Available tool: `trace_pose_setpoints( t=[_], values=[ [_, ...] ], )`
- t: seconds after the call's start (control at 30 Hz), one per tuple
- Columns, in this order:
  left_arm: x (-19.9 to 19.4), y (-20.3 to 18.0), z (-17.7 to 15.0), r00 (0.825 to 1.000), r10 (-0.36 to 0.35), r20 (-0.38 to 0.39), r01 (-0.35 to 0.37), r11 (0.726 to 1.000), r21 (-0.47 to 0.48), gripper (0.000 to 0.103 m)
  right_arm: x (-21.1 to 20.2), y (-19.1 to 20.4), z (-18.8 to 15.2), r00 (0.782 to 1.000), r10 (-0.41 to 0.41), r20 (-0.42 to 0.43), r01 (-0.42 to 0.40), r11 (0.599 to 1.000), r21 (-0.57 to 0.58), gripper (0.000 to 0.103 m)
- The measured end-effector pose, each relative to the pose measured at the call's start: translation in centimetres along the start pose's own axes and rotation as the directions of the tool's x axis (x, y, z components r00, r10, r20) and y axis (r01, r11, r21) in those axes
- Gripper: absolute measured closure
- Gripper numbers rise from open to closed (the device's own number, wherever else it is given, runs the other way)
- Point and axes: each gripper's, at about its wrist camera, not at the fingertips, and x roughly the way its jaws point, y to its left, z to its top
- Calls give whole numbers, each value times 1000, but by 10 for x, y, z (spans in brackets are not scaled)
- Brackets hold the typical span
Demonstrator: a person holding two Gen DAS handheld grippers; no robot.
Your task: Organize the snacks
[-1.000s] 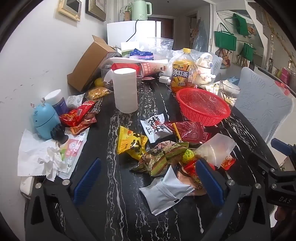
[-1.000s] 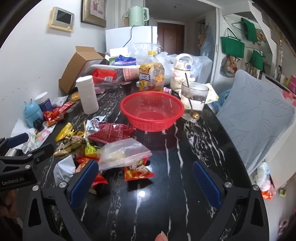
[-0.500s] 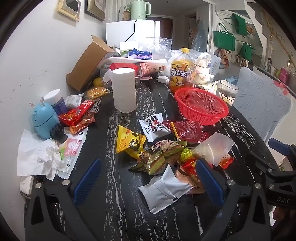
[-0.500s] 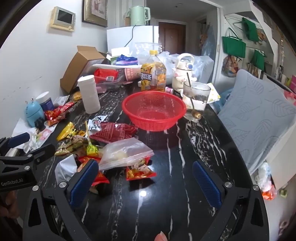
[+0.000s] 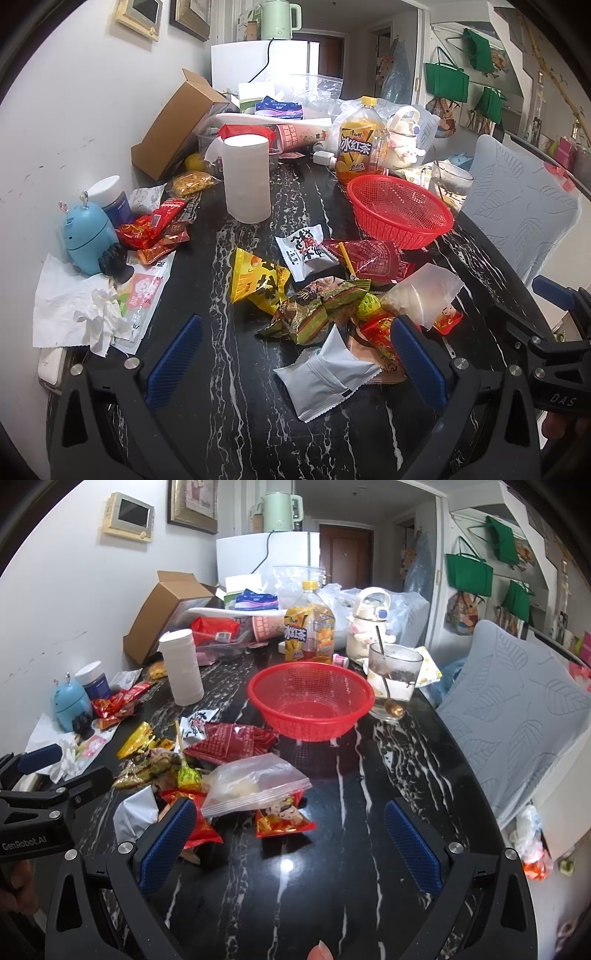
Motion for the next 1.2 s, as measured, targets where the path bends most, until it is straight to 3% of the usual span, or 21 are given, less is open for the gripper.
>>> trace_pose_setpoints(
  t=[0.8,1.2],
  values=[
    [-17,6,1,1000,-23,10,23,1000,-16,0,-7,6,-2,1000,17,8,-17,1000,-5,0],
    [-19,7,1,998,-56,-9,56,998,-41,0,-13,9,-6,997,72,-8,-72,997,1,0]
  ],
)
